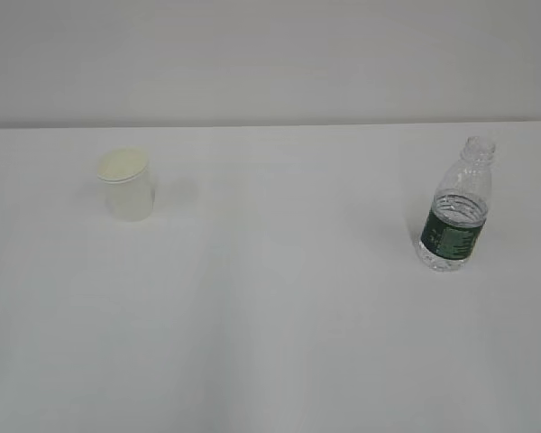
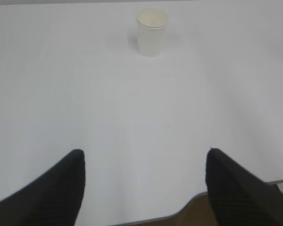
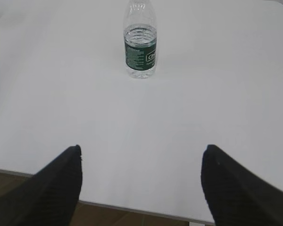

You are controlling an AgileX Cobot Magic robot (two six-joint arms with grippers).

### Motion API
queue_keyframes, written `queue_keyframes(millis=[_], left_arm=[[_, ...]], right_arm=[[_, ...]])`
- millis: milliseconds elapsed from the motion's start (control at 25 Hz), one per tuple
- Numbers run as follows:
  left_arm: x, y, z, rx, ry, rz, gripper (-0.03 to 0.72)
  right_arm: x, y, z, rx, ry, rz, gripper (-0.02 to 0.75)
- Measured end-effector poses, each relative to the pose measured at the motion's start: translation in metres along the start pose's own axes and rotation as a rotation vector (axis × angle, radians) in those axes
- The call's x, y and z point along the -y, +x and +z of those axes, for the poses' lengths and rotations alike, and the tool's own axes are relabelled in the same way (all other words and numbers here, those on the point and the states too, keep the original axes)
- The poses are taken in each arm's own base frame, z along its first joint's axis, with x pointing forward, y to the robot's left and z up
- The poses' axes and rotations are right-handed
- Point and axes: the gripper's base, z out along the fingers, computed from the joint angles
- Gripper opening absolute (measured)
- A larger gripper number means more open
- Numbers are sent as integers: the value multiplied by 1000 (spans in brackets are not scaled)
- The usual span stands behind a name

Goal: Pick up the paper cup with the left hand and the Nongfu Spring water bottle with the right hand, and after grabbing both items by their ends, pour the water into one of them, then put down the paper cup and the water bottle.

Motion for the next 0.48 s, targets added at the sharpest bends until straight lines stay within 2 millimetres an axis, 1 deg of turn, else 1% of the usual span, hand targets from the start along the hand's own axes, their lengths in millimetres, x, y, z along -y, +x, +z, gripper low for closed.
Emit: queue_keyframes(millis=[480], left_arm=[[0, 0, 0, 0, -2, 1, 568]], right_arm=[[0, 0, 0, 0, 0, 0, 588]])
